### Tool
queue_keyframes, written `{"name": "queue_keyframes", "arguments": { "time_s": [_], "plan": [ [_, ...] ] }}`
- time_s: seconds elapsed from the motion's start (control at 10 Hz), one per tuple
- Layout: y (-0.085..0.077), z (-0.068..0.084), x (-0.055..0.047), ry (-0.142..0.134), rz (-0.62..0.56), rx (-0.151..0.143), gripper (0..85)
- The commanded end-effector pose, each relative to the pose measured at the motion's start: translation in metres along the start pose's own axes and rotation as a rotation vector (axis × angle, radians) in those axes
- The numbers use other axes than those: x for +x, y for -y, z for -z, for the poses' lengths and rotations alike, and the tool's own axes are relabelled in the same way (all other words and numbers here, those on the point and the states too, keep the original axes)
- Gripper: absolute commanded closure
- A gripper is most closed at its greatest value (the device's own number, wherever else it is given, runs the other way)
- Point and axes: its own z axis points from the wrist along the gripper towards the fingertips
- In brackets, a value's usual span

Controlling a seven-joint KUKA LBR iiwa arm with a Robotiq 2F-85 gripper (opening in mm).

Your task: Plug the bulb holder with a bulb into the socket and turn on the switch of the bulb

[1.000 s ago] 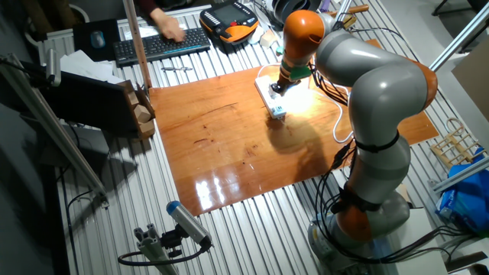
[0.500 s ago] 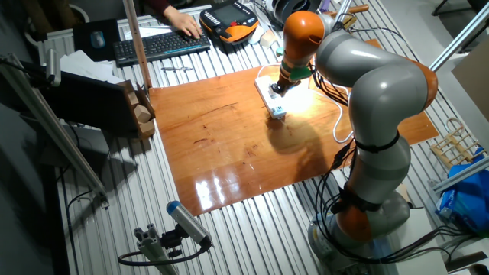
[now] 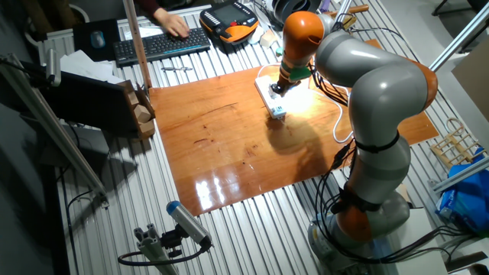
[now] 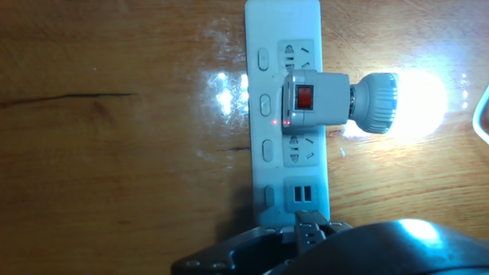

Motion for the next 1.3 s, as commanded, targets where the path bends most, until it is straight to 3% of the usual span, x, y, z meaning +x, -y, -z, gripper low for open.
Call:
{"name": "queue_keyframes", "arguments": {
  "time_s": [0.0,1.2],
  "plan": [
    [0.0004,0.0000,0.0000,0.000,0.003,0.000,85.0],
    [-0.0001,-0.0022,-0.0006,-0.002,-0.007,0.000,85.0]
  ]
}}
